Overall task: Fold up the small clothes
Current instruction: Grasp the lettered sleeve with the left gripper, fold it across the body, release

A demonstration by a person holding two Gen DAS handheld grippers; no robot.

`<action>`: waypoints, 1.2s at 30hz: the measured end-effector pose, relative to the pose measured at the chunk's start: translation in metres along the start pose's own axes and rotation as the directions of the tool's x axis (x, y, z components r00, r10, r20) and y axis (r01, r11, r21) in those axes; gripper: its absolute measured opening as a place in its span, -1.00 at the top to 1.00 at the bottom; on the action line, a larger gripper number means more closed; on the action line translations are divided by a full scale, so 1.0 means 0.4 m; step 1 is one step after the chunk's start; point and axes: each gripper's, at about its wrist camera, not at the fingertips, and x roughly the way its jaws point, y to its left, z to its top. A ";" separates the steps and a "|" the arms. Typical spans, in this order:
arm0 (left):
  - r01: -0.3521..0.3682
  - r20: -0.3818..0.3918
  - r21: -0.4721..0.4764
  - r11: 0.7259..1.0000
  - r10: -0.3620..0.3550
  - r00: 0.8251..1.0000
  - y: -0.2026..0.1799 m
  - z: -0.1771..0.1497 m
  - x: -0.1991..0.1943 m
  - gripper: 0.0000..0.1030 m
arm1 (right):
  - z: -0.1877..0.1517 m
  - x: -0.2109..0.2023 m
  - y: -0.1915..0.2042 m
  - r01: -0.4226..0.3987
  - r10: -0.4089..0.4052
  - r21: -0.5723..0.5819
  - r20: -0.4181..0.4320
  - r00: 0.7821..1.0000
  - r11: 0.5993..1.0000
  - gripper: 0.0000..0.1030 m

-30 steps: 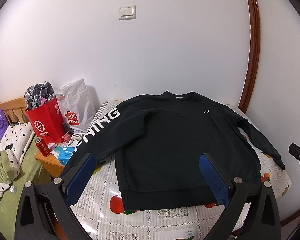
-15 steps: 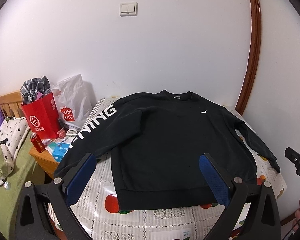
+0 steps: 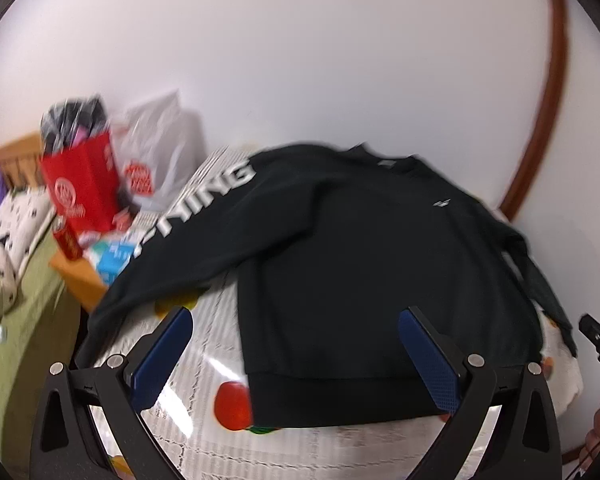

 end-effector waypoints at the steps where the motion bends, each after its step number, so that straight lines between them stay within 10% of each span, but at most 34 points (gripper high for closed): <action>1: -0.003 -0.022 -0.023 1.000 0.003 1.000 0.016 -0.004 0.023 -1.00 | -0.006 0.022 0.001 -0.005 0.005 0.000 -0.011 1.000 1.000 -0.99; 8: -0.069 -0.069 -0.188 0.980 0.057 0.996 0.170 -0.023 0.164 -0.92 | -0.060 0.182 0.045 -0.019 0.015 -0.053 -0.086 0.996 0.998 -0.88; 25: 0.045 -0.003 -0.506 0.861 -0.054 0.999 0.337 0.010 0.384 -0.22 | -0.060 0.327 0.110 -0.061 0.048 -0.066 -0.184 0.982 0.996 -0.84; 29: 0.013 -0.015 -0.489 0.872 -0.024 1.000 0.341 0.040 0.405 0.51 | -0.037 0.337 0.108 -0.054 0.040 -0.069 -0.189 0.981 0.996 -0.84; 36: -0.014 0.019 -0.396 0.918 0.024 1.000 0.303 0.126 0.352 0.81 | 0.004 0.362 0.075 -0.057 0.046 -0.059 -0.182 0.982 0.997 -0.84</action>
